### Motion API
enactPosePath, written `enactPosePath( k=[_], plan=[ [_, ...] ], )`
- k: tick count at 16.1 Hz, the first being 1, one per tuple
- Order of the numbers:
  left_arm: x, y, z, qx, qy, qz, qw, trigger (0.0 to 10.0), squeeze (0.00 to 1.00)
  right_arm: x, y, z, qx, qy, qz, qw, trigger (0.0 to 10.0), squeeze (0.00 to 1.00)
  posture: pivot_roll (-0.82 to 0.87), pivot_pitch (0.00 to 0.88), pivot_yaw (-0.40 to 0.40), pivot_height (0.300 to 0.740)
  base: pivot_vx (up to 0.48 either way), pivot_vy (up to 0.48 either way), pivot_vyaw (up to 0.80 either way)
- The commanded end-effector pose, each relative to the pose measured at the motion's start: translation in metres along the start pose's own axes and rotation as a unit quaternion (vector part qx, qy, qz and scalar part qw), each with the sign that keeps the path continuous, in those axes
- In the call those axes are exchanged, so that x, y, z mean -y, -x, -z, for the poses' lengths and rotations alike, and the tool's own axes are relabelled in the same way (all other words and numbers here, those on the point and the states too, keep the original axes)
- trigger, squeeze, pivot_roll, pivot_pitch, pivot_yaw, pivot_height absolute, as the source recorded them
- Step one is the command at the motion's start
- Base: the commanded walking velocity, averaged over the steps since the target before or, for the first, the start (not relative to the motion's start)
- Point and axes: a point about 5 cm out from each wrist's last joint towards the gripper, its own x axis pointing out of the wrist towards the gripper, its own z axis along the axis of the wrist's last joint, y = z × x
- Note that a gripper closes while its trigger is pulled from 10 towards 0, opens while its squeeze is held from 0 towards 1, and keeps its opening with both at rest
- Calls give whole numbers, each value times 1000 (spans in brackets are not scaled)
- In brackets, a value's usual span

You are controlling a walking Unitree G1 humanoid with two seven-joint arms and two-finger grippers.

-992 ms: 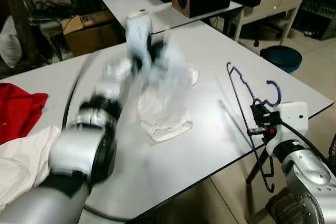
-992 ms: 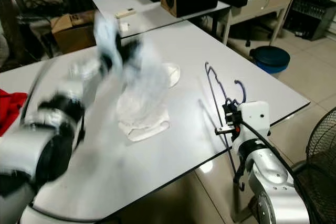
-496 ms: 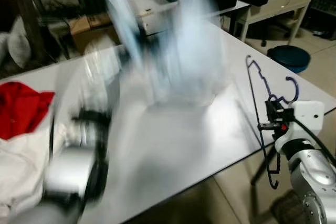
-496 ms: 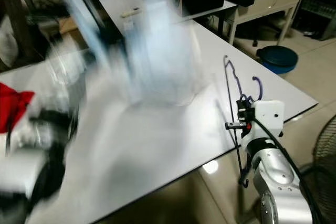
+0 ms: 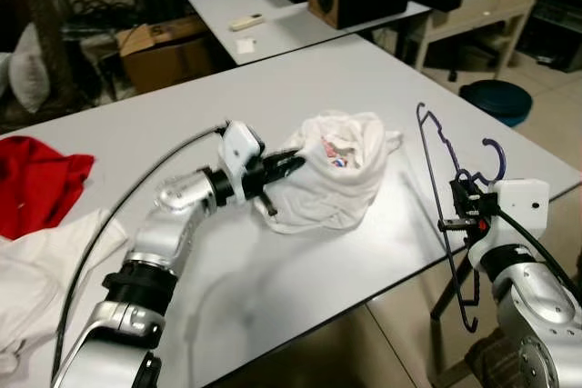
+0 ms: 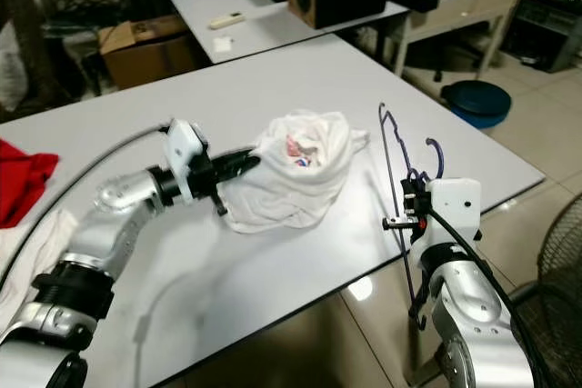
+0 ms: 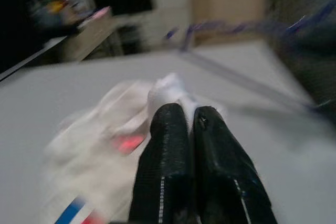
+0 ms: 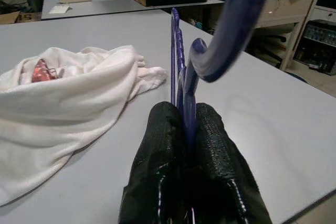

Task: Hang hanger

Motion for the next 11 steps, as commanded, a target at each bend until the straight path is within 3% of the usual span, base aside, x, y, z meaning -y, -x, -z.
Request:
enactPosePath(
  k=[1, 2, 3, 4, 8, 9, 11],
  plan=[
    [12, 5, -3, 4, 19, 57, 998, 10000, 1000, -1, 1, -2, 6, 1, -3, 1000, 10000, 0, -64, 0, 122, 740, 0, 0, 0],
    [23, 10, -1, -18, 26, 105, 994, 10000, 1000, -1, 1, -1, 6, 1, -2, 1000, 10000, 0, -64, 0, 122, 740, 0, 0, 0],
    [42, 21, 12, -87, 25, 183, 979, 10000, 1000, -1, 1, 0, 5, 1, -1, 1000, 10000, 0, -58, 0, 122, 740, 0, 0, 0],
    [48, 28, 19, -128, 20, 212, 969, 10000, 1000, -2, 0, 0, 4, 0, -2, 1000, 10000, 0, -55, 0, 121, 740, 0, 0, 0],
    [35, 35, 8, -125, 29, 192, 973, 10000, 1000, -3, -2, 0, 3, 1, -8, 1000, 10000, 0, -46, 0, 116, 740, 0, 0, 0],
    [29, 34, 3, -111, 32, 172, 978, 10000, 1000, -3, -3, 0, 3, 2, -8, 1000, 10000, 0, -45, 0, 116, 740, 0, 0, 0],
    [10, 24, -2, -94, 36, 80, 992, 10000, 1000, -3, -3, 0, 4, 1, -8, 1000, 10000, 0, -43, 0, 118, 740, 0, 0, 0]
  ],
)
